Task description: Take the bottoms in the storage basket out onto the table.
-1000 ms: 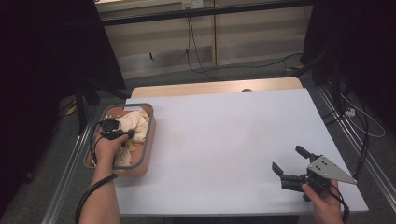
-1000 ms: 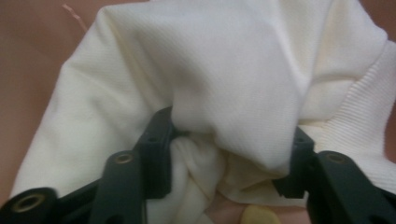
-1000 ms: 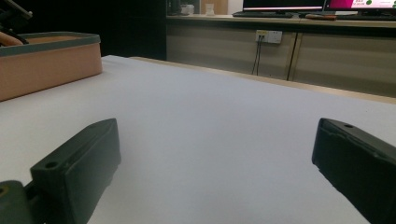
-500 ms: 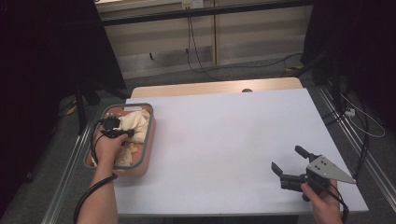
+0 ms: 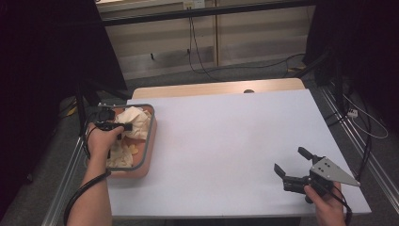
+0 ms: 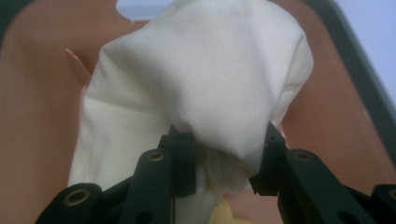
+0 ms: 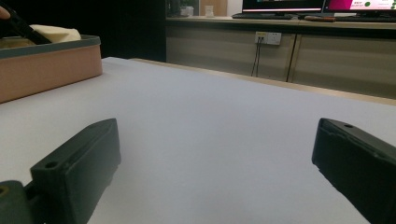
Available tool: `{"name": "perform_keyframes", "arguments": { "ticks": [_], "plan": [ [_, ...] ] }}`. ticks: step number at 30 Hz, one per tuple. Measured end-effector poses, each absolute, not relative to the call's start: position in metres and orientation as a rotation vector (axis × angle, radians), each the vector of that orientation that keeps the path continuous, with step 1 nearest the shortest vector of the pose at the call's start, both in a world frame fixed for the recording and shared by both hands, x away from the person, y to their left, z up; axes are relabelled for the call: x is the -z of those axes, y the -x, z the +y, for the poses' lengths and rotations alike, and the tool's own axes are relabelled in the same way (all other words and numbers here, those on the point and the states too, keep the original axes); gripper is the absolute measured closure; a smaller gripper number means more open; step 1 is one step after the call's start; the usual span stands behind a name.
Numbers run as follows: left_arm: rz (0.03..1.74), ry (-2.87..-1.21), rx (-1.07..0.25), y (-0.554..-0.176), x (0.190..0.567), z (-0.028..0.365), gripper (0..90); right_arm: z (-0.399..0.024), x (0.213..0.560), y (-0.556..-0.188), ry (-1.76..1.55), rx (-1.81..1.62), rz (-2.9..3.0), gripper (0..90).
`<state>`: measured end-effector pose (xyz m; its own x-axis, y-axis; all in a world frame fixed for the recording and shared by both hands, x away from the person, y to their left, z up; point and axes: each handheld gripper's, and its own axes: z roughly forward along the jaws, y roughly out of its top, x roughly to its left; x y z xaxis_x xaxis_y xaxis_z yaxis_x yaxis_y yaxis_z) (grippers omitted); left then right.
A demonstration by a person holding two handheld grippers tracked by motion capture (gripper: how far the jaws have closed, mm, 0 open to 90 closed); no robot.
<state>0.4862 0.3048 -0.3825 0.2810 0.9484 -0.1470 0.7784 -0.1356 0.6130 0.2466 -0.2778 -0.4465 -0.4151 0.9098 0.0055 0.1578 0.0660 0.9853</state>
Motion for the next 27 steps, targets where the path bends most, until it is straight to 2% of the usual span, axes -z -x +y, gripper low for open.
{"name": "perform_keyframes", "arguments": {
  "ticks": [16, 23, 25, 27],
  "plan": [
    [1.519, -1.962, -0.377, -0.482, 0.327, 0.308, 67.2, -0.277, 0.446, -0.247, -1.072, -1.411, 1.665, 0.7],
    [1.485, -1.973, -0.397, -0.484, 0.35, 0.308, 65.6, -0.276, 0.446, -0.246, -1.067, -1.411, 1.67, 0.7],
    [1.458, -1.981, -0.44, -0.484, 0.36, 0.309, 62.3, -0.277, 0.446, -0.246, -1.068, -1.413, 1.671, 0.7],
    [1.429, -1.98, -0.458, -0.485, 0.37, 0.311, 54.9, -0.277, 0.446, -0.246, -1.075, -1.412, 1.671, 0.7]
  ]
}}
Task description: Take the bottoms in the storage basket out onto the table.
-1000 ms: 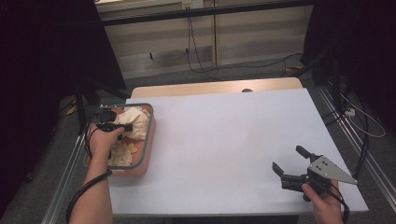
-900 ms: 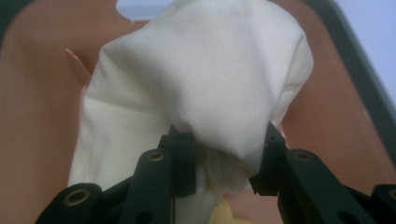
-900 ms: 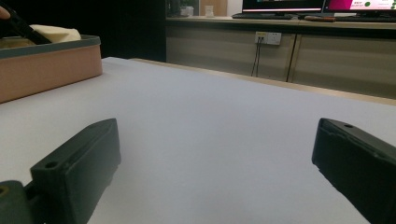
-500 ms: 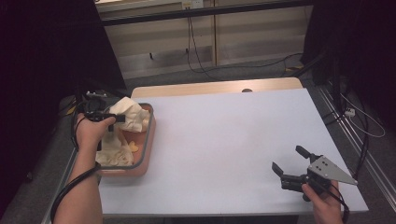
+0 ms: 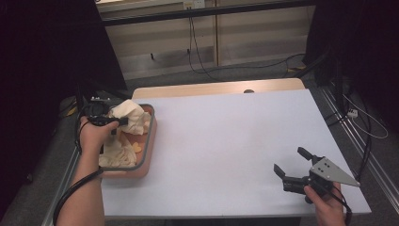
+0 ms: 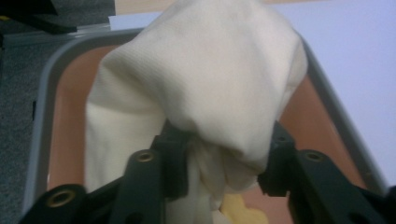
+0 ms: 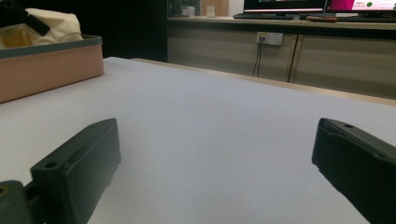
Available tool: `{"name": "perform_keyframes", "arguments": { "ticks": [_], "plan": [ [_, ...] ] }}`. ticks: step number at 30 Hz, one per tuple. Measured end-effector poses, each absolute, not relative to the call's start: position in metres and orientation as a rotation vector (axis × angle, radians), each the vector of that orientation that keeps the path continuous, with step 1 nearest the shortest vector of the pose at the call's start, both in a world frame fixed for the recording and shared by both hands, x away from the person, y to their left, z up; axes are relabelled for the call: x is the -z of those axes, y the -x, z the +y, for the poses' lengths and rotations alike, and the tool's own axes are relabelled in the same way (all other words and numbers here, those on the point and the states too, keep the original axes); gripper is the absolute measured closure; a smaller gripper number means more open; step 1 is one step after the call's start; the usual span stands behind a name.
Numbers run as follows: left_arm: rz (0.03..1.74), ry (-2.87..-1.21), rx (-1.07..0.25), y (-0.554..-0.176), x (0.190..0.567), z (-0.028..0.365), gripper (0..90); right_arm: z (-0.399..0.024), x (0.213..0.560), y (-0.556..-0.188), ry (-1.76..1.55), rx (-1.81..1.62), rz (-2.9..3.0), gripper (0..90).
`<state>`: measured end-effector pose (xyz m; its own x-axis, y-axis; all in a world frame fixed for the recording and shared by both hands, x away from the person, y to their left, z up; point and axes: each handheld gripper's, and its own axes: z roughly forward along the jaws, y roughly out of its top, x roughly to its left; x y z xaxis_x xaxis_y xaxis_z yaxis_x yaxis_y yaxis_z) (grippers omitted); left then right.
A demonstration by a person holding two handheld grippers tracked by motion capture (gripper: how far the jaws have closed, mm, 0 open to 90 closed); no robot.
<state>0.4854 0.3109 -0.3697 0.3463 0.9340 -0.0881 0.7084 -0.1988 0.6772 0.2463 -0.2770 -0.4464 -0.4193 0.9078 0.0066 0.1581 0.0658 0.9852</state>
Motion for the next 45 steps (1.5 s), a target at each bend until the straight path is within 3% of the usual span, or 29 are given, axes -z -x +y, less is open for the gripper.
{"name": "perform_keyframes", "arguments": {
  "ticks": [5, 11, 17, 24, 34, 38, 45],
  "plan": [
    [1.346, -1.988, -0.572, -0.486, 0.387, 0.318, 22.9, -0.277, 0.447, -0.247, -1.075, -1.412, 1.671, 0.7],
    [1.381, -2.021, -0.565, -0.483, 0.404, 0.328, 13.5, -0.276, 0.447, -0.247, -1.074, -1.412, 1.677, 0.7],
    [1.42, -2.004, -0.52, -0.482, 0.418, 0.331, 8.8, -0.275, 0.447, -0.247, -1.076, -1.416, 1.676, 0.7],
    [1.438, -2.118, -0.596, -0.483, 0.426, 0.315, 1.1, -0.275, 0.447, -0.247, -1.074, -1.415, 1.678, 0.8],
    [1.469, -2.063, -0.558, -0.48, 0.426, 0.31, 6.4, -0.275, 0.447, -0.247, -1.076, -1.414, 1.684, 0.8],
    [1.506, -2.047, -0.452, -0.48, 0.433, 0.309, 4.0, -0.275, 0.448, -0.248, -1.071, -1.413, 1.694, 0.8],
    [1.488, -2.016, -0.547, -0.477, 0.451, 0.308, 3.7, -0.275, 0.448, -0.248, -1.066, -1.414, 1.699, 0.8]
  ]
}}
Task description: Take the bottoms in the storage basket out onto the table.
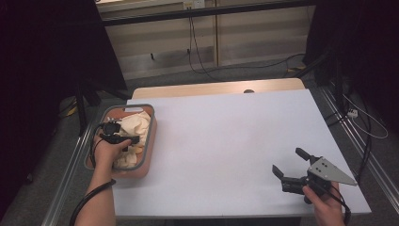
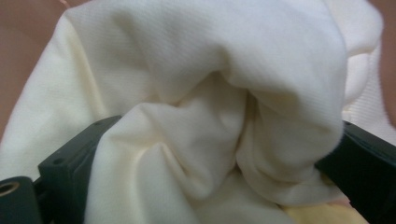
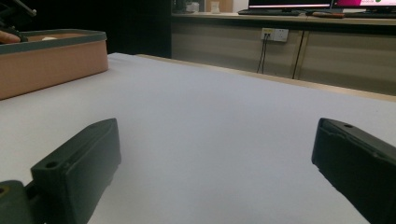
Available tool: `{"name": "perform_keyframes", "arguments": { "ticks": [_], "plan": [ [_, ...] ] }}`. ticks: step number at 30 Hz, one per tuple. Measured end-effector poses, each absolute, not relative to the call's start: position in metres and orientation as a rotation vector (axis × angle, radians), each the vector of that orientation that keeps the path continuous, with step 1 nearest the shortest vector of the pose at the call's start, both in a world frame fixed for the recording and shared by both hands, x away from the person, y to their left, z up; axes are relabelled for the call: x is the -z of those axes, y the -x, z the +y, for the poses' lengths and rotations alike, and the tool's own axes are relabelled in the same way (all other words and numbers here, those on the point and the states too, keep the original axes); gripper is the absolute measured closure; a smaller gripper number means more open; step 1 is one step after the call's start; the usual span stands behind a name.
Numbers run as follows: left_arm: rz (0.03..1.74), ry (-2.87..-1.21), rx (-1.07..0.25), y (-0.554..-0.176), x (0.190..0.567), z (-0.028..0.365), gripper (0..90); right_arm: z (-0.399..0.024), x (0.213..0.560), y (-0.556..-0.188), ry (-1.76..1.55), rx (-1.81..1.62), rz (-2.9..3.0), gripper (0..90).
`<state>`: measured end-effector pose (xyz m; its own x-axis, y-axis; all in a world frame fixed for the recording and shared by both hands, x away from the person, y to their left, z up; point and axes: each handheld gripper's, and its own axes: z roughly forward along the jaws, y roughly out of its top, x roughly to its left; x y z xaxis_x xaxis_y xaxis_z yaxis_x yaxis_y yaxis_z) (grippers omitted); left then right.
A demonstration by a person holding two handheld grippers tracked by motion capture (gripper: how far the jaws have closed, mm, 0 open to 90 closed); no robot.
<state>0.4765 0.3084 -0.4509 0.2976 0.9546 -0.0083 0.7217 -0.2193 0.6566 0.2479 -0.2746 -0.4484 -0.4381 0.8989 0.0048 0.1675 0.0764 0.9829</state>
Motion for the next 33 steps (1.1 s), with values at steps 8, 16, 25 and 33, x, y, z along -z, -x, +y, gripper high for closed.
{"name": "perform_keyframes", "arguments": {
  "ticks": [8, 16, 25, 33],
  "plan": [
    [1.515, -2.01, -0.614, -0.473, 0.451, 0.306, 21.6, -0.272, 0.449, -0.248, -1.059, -1.413, 1.708, 0.9],
    [1.569, -2.046, -0.585, -0.474, 0.443, 0.303, 48.0, -0.272, 0.448, -0.248, -1.052, -1.416, 1.709, 1.0],
    [1.607, -2.026, -0.501, -0.477, 0.429, 0.308, 65.7, -0.273, 0.447, -0.248, -1.06, -1.416, 1.7, 1.0],
    [1.608, -1.999, -0.461, -0.479, 0.393, 0.308, 69.5, -0.274, 0.447, -0.249, -1.065, -1.42, 1.694, 1.0]
  ]
}}
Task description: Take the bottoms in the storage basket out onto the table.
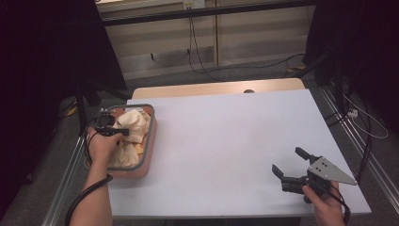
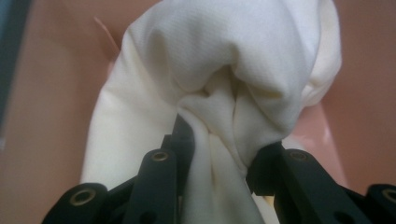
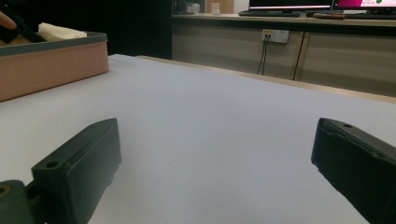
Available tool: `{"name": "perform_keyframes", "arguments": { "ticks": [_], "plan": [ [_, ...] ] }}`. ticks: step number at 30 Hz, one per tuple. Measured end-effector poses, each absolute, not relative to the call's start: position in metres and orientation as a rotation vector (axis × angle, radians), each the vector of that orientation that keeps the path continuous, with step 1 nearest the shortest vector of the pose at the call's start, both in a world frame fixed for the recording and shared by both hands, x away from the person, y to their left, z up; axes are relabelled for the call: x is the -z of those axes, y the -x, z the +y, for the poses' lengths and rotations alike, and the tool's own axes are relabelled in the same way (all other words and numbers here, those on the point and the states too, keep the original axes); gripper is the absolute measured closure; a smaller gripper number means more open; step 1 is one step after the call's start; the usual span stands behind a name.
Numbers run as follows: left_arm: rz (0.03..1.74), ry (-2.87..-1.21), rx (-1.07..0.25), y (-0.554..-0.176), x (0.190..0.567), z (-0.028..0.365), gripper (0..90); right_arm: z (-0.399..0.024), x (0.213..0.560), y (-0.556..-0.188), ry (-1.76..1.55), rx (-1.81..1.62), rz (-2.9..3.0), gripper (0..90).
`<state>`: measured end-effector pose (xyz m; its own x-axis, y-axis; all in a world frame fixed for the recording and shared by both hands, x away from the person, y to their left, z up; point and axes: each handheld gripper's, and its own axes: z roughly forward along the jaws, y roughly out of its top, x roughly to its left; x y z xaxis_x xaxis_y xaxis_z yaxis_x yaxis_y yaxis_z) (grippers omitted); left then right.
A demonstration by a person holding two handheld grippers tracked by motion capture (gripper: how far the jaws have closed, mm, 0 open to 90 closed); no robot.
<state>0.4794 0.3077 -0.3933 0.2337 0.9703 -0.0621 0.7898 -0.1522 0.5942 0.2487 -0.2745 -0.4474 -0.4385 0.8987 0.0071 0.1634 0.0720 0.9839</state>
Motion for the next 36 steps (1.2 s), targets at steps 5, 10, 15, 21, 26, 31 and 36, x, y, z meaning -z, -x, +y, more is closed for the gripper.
{"name": "perform_keyframes", "arguments": {
  "ticks": [5, 10, 15, 21, 26, 31, 36],
  "plan": [
    [1.585, -1.978, -0.456, -0.479, 0.358, 0.307, 69.6, -0.275, 0.447, -0.248, -1.067, -1.423, 1.688, 1.0],
    [1.545, -1.963, -0.452, -0.478, 0.319, 0.304, 69.6, -0.276, 0.447, -0.248, -1.068, -1.426, 1.686, 1.0],
    [1.511, -1.973, -0.448, -0.479, 0.283, 0.296, 69.5, -0.276, 0.447, -0.248, -1.067, -1.423, 1.684, 1.0],
    [1.485, -1.983, -0.436, -0.479, 0.249, 0.291, 69.4, -0.276, 0.446, -0.247, -1.071, -1.424, 1.68, 1.0],
    [1.471, -1.974, -0.428, -0.477, 0.226, 0.29, 69.3, -0.277, 0.446, -0.247, -1.074, -1.427, 1.679, 1.0],
    [1.444, -1.972, -0.417, -0.473, 0.204, 0.286, 69.3, -0.276, 0.446, -0.247, -1.073, -1.428, 1.678, 1.0],
    [1.399, -1.971, -0.393, -0.47, 0.189, 0.277, 69.2, -0.277, 0.446, -0.246, -1.074, -1.429, 1.675, 1.0]
  ]
}}
